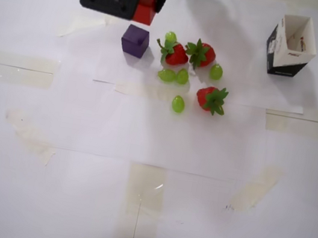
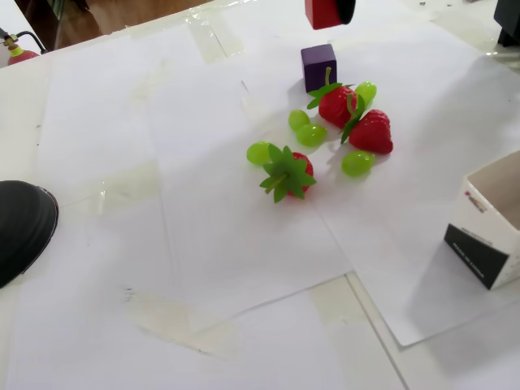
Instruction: Put the red cube on top of the purple cube
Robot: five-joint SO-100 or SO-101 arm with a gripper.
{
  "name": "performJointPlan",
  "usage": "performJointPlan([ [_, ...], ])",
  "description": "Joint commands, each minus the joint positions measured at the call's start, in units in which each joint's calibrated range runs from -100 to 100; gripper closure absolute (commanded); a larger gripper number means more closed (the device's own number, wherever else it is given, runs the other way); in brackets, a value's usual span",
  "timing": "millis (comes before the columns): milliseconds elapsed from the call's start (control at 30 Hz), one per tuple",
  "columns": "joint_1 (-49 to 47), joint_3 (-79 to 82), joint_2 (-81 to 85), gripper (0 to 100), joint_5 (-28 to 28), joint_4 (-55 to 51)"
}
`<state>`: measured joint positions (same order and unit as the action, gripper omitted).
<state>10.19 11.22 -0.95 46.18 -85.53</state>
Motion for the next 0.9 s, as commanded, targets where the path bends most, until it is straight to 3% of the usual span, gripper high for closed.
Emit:
performJointPlan([
  [0,0.6,3.0,4.5,97,-0.4,3.3],
  [867,1.7,8.6,-0.9,95,-1.3,12.9],
])
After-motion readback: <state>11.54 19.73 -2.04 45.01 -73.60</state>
